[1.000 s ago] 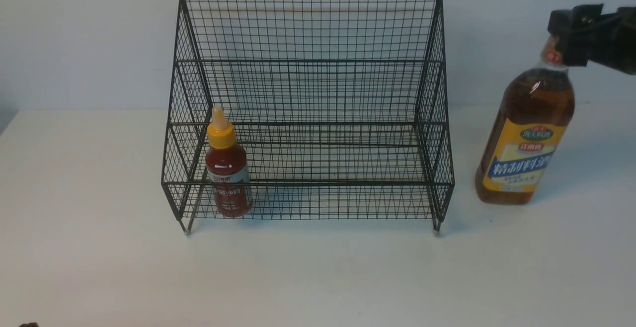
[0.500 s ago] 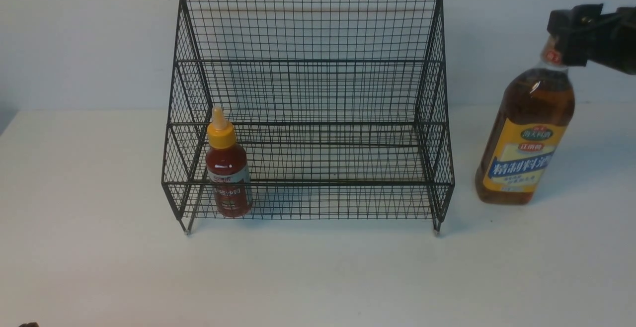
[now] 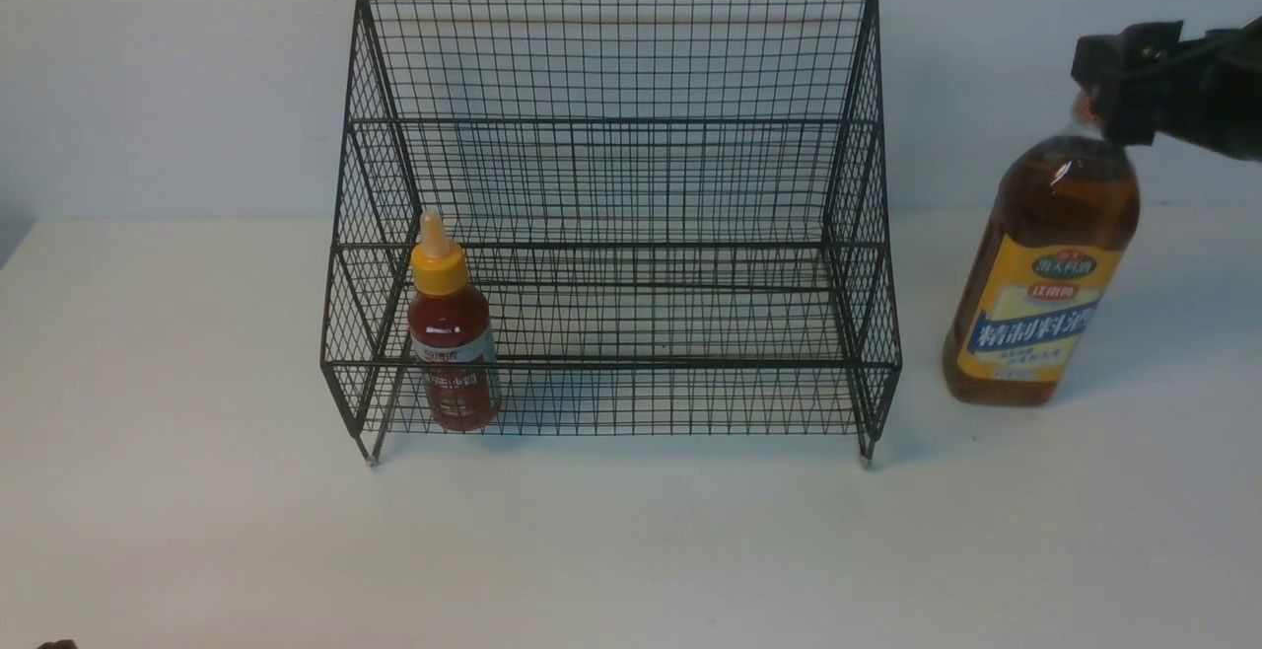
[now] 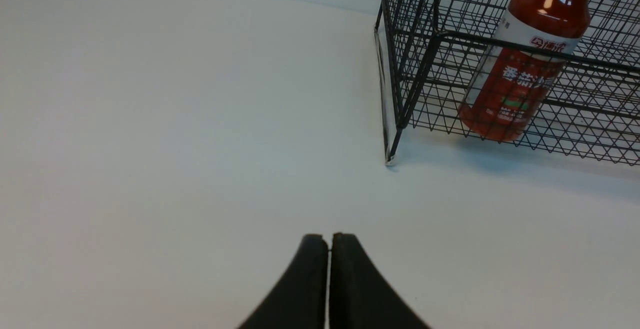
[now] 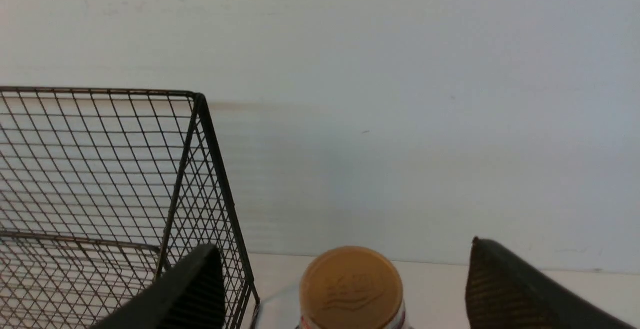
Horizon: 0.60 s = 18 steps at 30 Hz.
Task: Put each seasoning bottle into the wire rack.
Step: Use the right arm to grab the condiment bottle closest to it
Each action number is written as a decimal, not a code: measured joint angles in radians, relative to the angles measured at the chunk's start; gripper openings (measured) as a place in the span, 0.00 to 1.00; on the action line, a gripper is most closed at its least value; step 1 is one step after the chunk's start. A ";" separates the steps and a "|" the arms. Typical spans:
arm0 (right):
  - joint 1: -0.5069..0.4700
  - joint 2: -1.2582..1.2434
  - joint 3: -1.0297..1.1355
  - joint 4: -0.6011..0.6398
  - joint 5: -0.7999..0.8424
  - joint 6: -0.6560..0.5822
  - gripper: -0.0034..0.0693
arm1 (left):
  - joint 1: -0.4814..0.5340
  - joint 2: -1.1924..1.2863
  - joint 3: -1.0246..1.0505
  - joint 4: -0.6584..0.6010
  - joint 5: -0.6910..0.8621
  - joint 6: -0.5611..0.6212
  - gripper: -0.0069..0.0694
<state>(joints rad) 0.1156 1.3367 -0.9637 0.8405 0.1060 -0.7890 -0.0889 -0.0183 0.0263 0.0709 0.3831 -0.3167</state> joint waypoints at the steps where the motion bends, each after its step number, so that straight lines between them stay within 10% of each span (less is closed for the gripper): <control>1: 0.000 -0.010 0.000 -0.075 0.006 0.056 0.86 | 0.000 0.000 0.000 0.000 0.000 0.000 0.08; 11: 0.000 -0.066 0.053 -0.732 -0.147 0.850 0.86 | 0.000 0.000 0.000 0.000 0.000 0.000 0.08; 18: 0.028 -0.048 0.271 -0.814 -0.624 0.893 0.86 | 0.000 0.000 0.000 0.000 -0.001 0.000 0.08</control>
<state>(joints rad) 0.1435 1.2883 -0.6929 0.0263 -0.5175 0.1036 -0.0889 -0.0183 0.0263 0.0709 0.3823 -0.3167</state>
